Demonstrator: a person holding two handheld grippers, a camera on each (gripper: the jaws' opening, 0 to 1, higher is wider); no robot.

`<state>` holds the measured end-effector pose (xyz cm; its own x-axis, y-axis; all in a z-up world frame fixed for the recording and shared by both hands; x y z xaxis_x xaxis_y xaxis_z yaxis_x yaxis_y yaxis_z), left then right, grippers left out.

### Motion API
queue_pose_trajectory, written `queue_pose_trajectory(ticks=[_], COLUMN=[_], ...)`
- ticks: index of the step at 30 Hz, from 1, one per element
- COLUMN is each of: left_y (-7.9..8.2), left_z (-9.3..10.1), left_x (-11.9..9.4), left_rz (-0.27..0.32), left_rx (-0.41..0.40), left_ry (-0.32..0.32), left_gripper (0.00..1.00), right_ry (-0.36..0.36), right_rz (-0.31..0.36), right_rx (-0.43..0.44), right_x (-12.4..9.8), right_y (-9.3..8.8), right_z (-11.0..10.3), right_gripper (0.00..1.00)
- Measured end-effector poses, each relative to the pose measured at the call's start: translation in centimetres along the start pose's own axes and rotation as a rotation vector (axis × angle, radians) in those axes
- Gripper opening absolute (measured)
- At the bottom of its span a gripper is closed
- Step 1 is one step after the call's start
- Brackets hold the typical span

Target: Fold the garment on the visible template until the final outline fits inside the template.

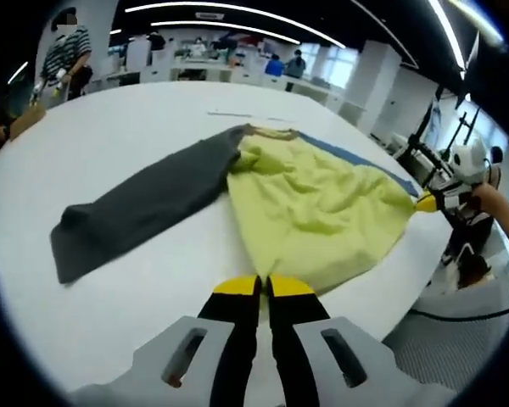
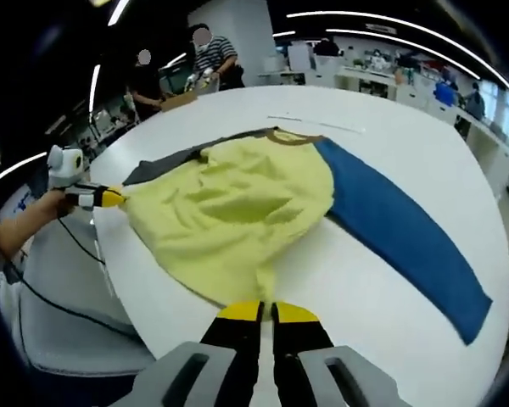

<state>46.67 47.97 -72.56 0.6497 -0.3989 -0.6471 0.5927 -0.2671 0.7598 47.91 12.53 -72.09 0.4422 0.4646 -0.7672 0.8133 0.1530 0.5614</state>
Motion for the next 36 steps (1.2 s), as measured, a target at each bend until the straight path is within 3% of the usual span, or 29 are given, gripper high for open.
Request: queue_pose_trajectory(ticks=[6, 12, 24, 36], left_y=[-0.7, -1.5, -3.0, -5.1], left_z=[-0.3, -0.4, 0.1, 0.9], left_x=[-0.6, -1.2, -1.6, -1.9], left_rz=[-0.016, -0.033, -0.067, -0.166], left_rx=[-0.011, -0.023, -0.024, -0.01], left_ry=[0.018, 0.024, 0.019, 0.001], left_gripper=[0.01, 0.01, 0.01, 0.01], right_ry=[0.001, -0.004, -0.013, -0.02], right_rz=[-0.03, -0.061, -0.091, -0.128], right_rx=[0.062, 0.07, 0.115, 0.137], right_x=[-0.4, -0.5, -0.8, -1.0], right_y=[-1.9, -3.6, -5.7, -7.3], right_z=[-0.4, -0.9, -0.9, -1.0], right_gripper=[0.0, 0.0, 0.0, 0.0])
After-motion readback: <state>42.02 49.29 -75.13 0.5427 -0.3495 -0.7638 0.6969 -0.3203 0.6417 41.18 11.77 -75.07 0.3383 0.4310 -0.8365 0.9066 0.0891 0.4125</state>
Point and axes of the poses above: the point that each gripper's makers call its tool centre point, and the gripper's own axes: x roughly forward along the fingers, z roughly to its right, y roughly out of its top, the point moved 3 cm from there along -x, roughly backward along the fingers, and after that the axes turned 13 degrees about x, right-handed, at the moved point
